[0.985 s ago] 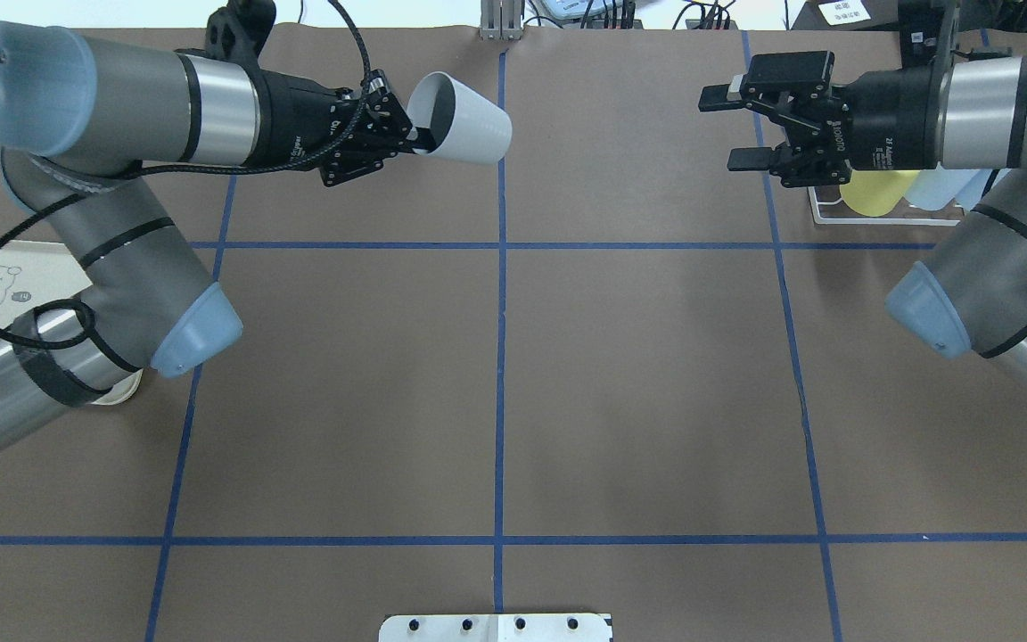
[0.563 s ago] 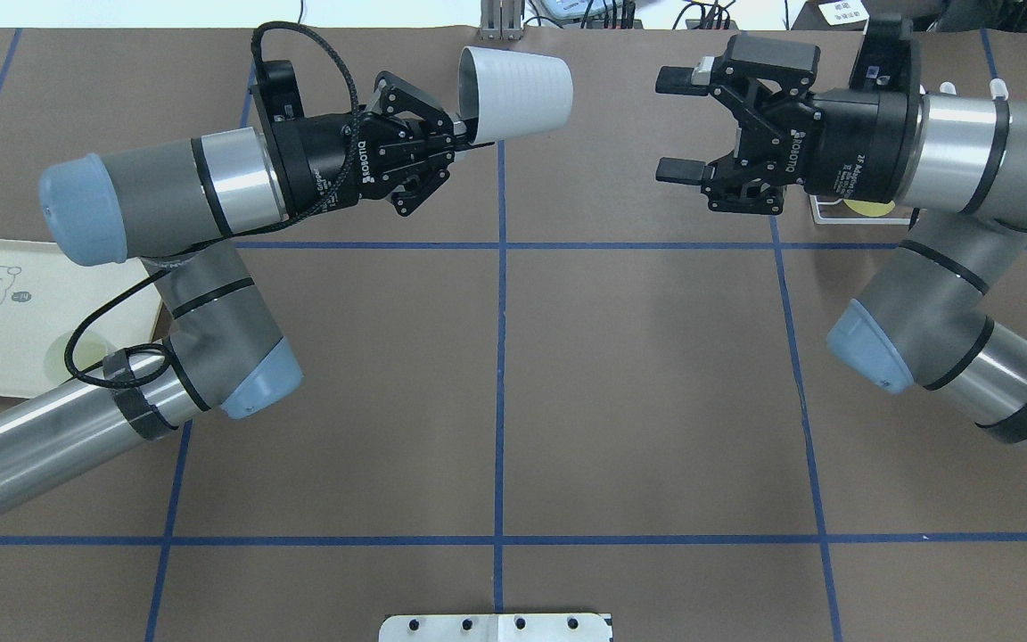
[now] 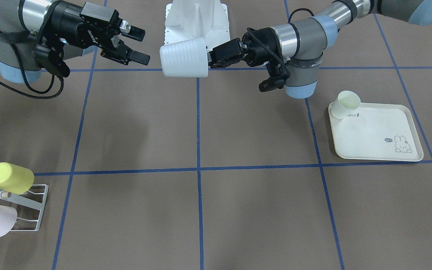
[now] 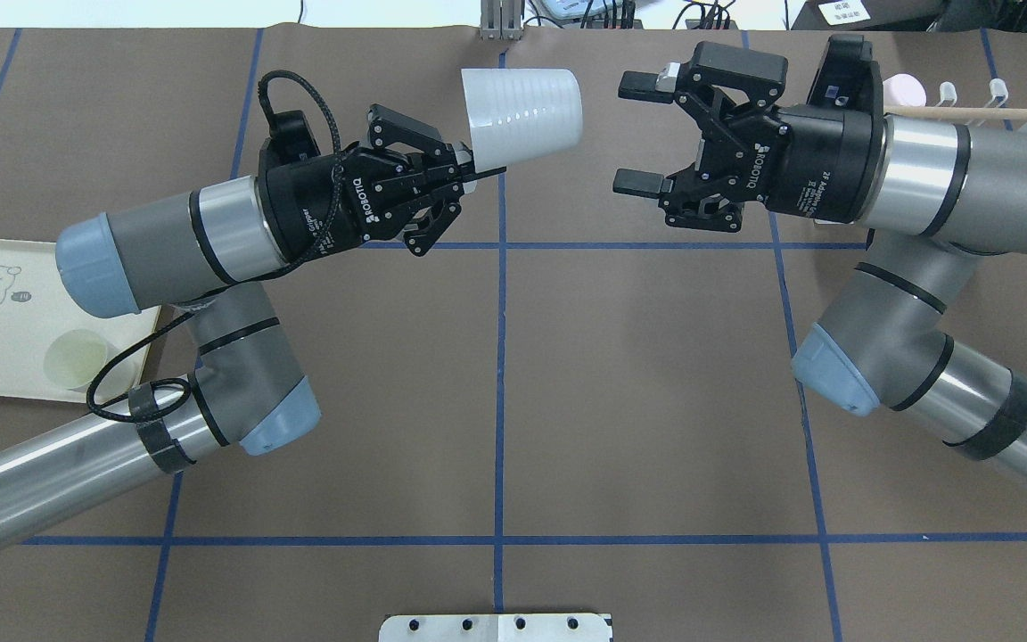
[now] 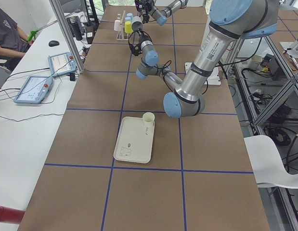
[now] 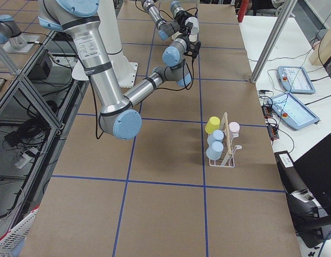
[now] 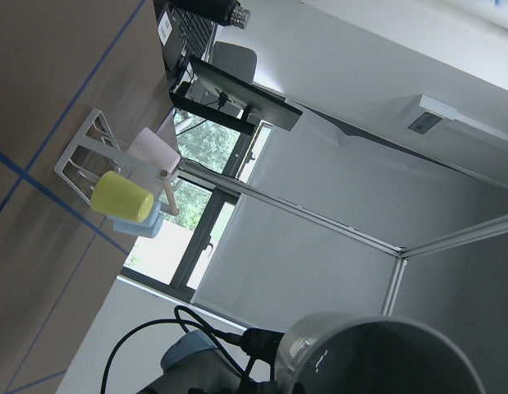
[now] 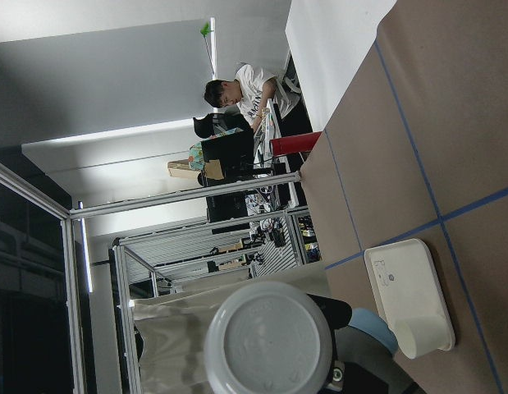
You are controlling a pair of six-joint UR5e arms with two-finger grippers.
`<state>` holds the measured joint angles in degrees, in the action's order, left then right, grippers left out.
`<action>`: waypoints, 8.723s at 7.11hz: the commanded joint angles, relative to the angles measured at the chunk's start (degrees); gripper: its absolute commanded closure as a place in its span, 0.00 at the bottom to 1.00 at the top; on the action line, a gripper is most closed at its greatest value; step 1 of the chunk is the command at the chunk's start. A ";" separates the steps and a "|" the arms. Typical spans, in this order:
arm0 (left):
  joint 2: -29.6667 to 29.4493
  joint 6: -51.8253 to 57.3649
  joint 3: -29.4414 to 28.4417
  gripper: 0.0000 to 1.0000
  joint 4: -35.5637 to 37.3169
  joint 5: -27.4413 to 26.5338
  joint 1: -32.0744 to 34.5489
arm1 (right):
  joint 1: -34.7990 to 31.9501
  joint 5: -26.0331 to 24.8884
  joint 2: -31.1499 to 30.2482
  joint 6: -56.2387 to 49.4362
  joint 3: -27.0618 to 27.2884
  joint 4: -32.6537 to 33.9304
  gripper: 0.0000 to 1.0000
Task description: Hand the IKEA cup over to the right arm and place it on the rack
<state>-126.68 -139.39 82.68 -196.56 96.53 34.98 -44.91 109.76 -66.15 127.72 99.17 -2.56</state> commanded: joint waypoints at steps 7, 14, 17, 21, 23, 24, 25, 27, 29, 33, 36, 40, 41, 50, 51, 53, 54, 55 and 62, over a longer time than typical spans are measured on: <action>-1.29 -0.26 0.02 1.00 -0.49 -0.03 -3.25 | 2.46 -0.34 1.11 -0.19 -0.73 0.01 0.14; 0.63 7.52 -0.50 0.00 0.12 -2.84 -1.76 | 0.02 -0.07 0.76 -2.98 -0.72 0.62 0.94; 5.99 16.91 -0.94 0.00 8.17 3.27 4.90 | -7.18 6.14 -3.44 -20.25 -2.05 10.17 0.92; 7.06 26.70 -2.17 0.00 18.21 13.23 11.25 | -20.52 14.92 -4.78 -47.20 -3.28 38.85 0.89; 8.11 27.07 -2.17 0.00 18.23 13.16 11.43 | -26.95 16.10 -3.82 -65.92 -3.45 55.99 0.90; 8.29 27.07 -2.09 0.00 18.23 13.16 11.43 | -29.16 15.66 -2.25 -77.50 -3.45 66.00 0.90; 8.29 27.07 -2.08 0.00 18.23 13.07 11.43 | -31.09 15.22 -0.66 -87.45 -4.85 73.93 0.90; 8.38 27.07 -2.17 0.00 18.23 13.07 11.43 | -33.13 15.13 3.55 -96.93 -14.65 77.44 0.92; 8.38 27.07 -2.17 0.00 18.32 12.89 11.34 | -34.19 15.04 8.39 -101.43 -24.86 77.36 0.93; 8.38 27.07 -2.17 0.00 18.40 12.81 11.16 | -33.93 15.66 7.53 -100.65 -26.92 77.27 0.92; 8.38 27.16 -2.17 0.00 18.40 12.72 11.16 | -33.66 17.84 6.30 -100.56 -27.36 77.18 0.87; 8.38 27.07 -2.17 0.00 18.40 12.72 11.25 | -32.52 19.71 5.33 -100.38 -26.74 76.92 0.84; 8.38 27.07 -2.17 0.00 18.40 12.72 11.25 | -32.34 19.44 5.24 -100.82 -26.83 76.83 0.84; 8.55 27.85 -2.17 0.00 20.84 15.07 15.35 | -31.02 18.29 5.76 -99.69 -25.87 77.09 0.08; 10.90 37.78 -1.82 0.00 24.26 21.09 18.34 | -30.50 18.38 5.85 -96.37 -24.65 76.74 0.08; 16.09 55.11 -1.65 0.00 31.20 28.23 24.14 | -28.75 18.21 4.90 -89.61 -19.48 76.74 0.04; 17.68 60.33 -1.21 0.00 36.98 32.45 26.78 | -28.13 18.12 4.19 -87.22 -17.88 76.74 0.03; 21.96 66.64 -0.51 0.00 39.21 34.75 27.68 | -27.60 18.21 4.01 -85.46 -15.95 76.74 0.02; 32.81 95.38 5.63 0.00 55.61 33.86 29.36 | -23.90 17.94 2.78 -79.82 -11.37 76.65 0.02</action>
<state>-94.02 -50.95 86.32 -146.89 134.34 64.30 -68.83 127.72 -62.87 47.89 87.40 74.10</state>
